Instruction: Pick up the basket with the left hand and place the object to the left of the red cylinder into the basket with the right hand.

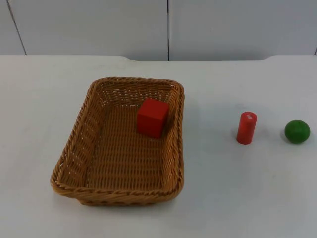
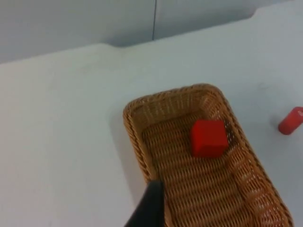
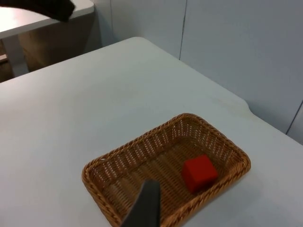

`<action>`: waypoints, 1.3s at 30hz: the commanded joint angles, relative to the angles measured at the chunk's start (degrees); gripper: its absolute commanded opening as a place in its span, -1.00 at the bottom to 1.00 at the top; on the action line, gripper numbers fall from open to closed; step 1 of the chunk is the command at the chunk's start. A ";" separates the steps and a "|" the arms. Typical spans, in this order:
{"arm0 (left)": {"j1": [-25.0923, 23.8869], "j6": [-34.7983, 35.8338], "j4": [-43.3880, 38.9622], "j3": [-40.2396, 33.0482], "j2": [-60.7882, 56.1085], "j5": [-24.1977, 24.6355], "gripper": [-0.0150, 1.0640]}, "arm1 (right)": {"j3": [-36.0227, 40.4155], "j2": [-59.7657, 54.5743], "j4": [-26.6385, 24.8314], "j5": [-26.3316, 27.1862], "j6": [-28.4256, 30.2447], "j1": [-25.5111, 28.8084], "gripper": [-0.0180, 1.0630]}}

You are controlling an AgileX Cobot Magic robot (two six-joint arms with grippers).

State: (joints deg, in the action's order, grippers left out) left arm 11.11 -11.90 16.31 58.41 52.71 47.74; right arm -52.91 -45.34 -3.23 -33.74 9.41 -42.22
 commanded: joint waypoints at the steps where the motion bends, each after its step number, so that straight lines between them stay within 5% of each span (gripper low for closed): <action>1: 0.39 -0.17 -0.12 -4.30 -5.00 -2.51 0.58 | 0.52 1.49 0.09 -0.90 0.26 0.30 0.53; 8: 0.39 -0.28 -1.37 -18.33 -23.42 -6.18 0.58 | 8.71 8.97 0.09 1.55 0.26 0.30 0.53; 20: 0.28 7.21 -10.27 -21.90 -48.00 3.63 0.58 | 17.51 22.76 0.09 0.74 -1.35 0.30 0.53; 31: 0.28 14.79 -17.17 -28.45 -52.71 12.83 0.58 | 17.97 31.49 0.34 -7.78 -1.45 0.30 0.53; 39: 0.28 14.79 -17.32 -30.01 -52.71 13.84 0.58 | 17.97 37.64 0.34 -13.64 -1.62 0.30 0.53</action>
State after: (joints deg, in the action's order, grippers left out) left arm 11.11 2.42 -0.64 28.64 0.26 61.44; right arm -35.26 -8.68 -3.23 -46.25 7.73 -42.22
